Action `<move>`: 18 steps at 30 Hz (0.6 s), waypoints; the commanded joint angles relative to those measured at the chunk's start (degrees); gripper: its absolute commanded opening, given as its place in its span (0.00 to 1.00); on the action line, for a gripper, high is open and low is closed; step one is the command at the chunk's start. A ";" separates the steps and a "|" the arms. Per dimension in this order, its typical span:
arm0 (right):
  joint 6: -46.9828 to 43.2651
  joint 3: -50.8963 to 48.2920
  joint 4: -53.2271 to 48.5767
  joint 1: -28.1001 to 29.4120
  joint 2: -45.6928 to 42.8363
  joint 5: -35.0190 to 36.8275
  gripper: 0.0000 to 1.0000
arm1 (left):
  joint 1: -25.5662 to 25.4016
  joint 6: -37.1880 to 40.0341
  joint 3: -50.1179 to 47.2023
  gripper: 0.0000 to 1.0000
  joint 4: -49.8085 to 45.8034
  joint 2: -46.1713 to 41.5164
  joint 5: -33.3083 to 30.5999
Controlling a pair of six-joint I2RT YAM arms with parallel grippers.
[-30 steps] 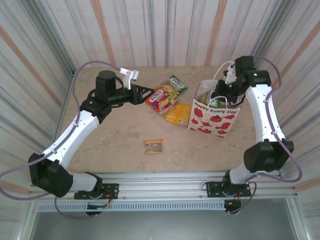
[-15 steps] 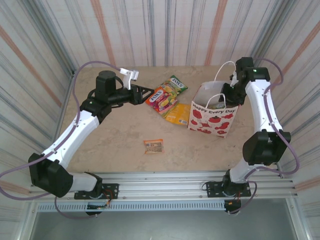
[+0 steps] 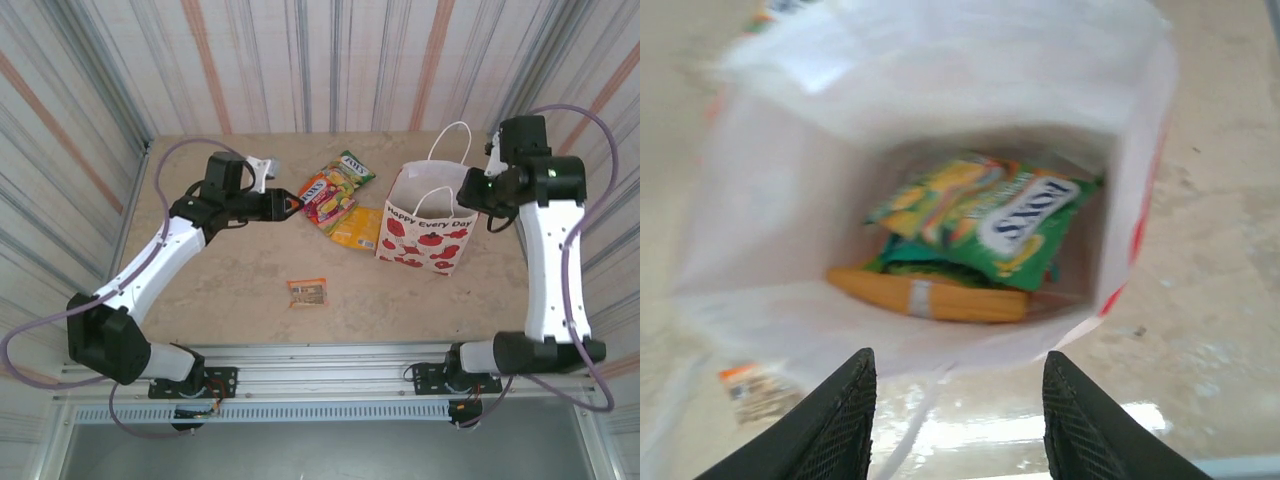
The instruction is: Place the snacks into the paper bag
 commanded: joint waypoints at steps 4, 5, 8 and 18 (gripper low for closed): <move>2.72 -5.73 8.00 7.27 -10.28 -7.84 0.48 | -3.13 -4.97 -5.47 0.50 -9.71 4.32 -0.82; 3.66 -7.27 9.68 8.54 -11.86 -8.86 0.48 | -3.94 -5.07 -6.36 0.50 -10.37 5.06 -1.13; 5.73 -12.70 15.49 11.65 -16.14 -12.77 0.48 | -5.78 -5.74 -8.09 0.50 -12.15 7.63 -2.51; 8.30 -24.10 28.85 21.45 -21.58 -16.53 0.48 | -7.10 -7.62 -11.35 0.48 -11.59 15.61 -5.22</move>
